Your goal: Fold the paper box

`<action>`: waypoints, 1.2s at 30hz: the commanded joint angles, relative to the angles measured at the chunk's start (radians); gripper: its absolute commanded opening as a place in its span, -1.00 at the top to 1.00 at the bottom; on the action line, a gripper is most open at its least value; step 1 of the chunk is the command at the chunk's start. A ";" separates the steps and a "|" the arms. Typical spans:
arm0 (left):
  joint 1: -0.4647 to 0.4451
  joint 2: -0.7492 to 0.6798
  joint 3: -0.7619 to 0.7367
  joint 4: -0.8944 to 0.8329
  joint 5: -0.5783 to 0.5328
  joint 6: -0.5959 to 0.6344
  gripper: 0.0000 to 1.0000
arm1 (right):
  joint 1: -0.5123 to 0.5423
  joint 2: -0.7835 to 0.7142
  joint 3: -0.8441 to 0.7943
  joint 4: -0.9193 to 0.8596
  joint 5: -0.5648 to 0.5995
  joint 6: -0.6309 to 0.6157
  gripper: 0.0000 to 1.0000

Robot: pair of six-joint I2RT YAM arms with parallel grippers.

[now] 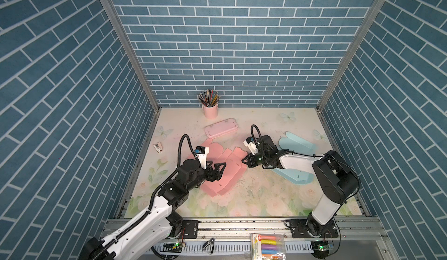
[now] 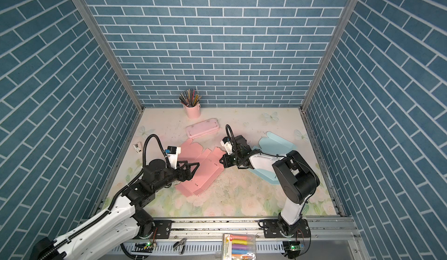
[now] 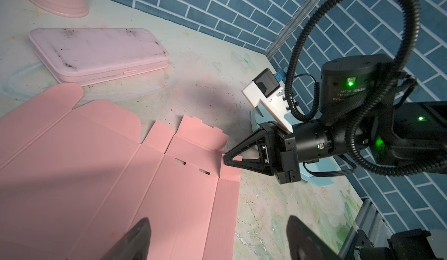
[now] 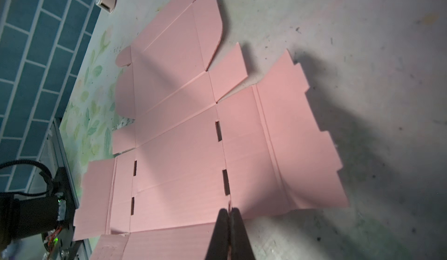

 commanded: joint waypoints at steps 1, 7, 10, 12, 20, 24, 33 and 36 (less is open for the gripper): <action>0.003 0.016 0.008 -0.011 -0.002 -0.008 -0.77 | 0.002 0.032 0.060 -0.158 -0.077 -0.251 1.00; 0.003 0.030 0.006 0.006 -0.007 -0.033 -0.77 | -0.037 0.113 0.190 -0.242 -0.206 -0.413 0.97; 0.001 0.026 0.001 0.010 -0.006 -0.038 -0.77 | -0.068 0.170 0.277 -0.293 -0.248 -0.458 0.95; 0.001 0.026 0.007 0.000 -0.008 -0.035 -0.77 | -0.088 0.200 0.319 -0.311 -0.263 -0.473 0.93; 0.002 0.034 0.006 0.008 -0.007 -0.034 -0.77 | -0.102 0.224 0.374 -0.336 -0.218 -0.422 0.48; 0.001 0.037 -0.003 0.017 -0.005 -0.035 -0.77 | -0.099 0.130 0.306 -0.277 -0.139 -0.330 -0.09; 0.001 0.050 -0.019 0.044 -0.008 -0.029 -0.77 | -0.064 -0.159 0.110 -0.214 0.038 -0.101 -0.36; 0.001 0.069 -0.018 0.059 -0.002 -0.022 -0.77 | -0.024 -0.226 0.039 -0.207 0.061 -0.024 -0.36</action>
